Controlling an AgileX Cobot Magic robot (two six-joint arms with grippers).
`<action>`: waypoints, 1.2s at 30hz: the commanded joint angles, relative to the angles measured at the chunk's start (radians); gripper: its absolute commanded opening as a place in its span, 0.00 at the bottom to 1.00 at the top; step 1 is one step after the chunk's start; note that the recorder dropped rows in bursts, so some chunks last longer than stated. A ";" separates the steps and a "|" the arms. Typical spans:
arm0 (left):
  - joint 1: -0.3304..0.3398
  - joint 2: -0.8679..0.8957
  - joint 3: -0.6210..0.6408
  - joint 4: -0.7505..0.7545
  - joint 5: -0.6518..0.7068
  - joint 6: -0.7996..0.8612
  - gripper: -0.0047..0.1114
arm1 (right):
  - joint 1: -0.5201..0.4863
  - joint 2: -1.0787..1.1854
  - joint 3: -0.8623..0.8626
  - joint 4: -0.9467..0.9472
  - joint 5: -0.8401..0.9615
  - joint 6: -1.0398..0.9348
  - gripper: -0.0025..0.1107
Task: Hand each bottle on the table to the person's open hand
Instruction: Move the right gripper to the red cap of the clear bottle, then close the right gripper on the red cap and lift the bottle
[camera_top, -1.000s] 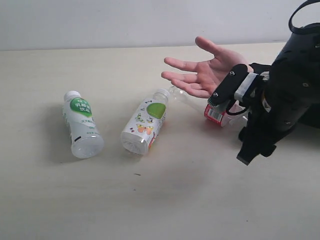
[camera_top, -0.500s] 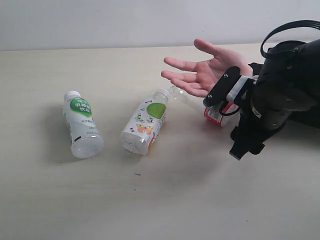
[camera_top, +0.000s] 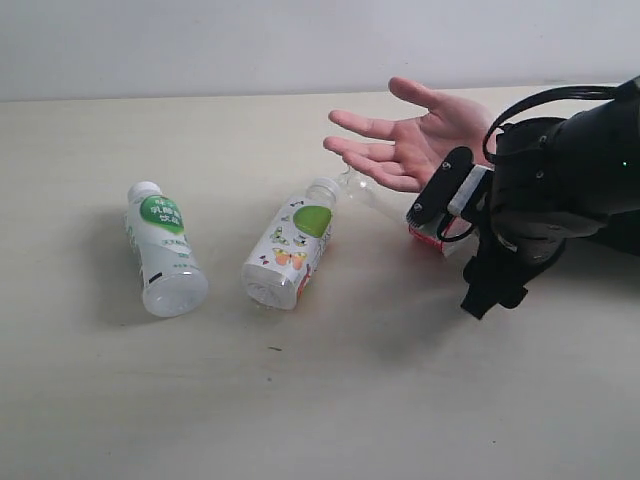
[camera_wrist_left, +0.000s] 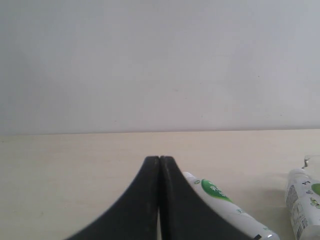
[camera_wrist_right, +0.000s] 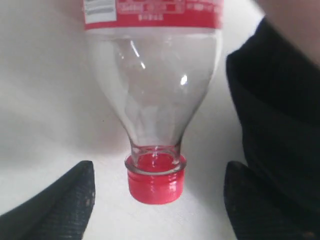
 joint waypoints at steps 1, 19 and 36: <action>0.003 -0.006 0.003 -0.006 -0.007 0.000 0.04 | 0.001 0.031 -0.008 -0.021 -0.002 0.011 0.63; 0.003 -0.006 0.003 -0.006 -0.007 0.000 0.04 | 0.001 0.053 -0.008 -0.124 -0.002 0.118 0.63; 0.003 -0.006 0.003 -0.006 -0.007 0.000 0.04 | 0.001 0.071 -0.008 -0.129 -0.008 0.118 0.59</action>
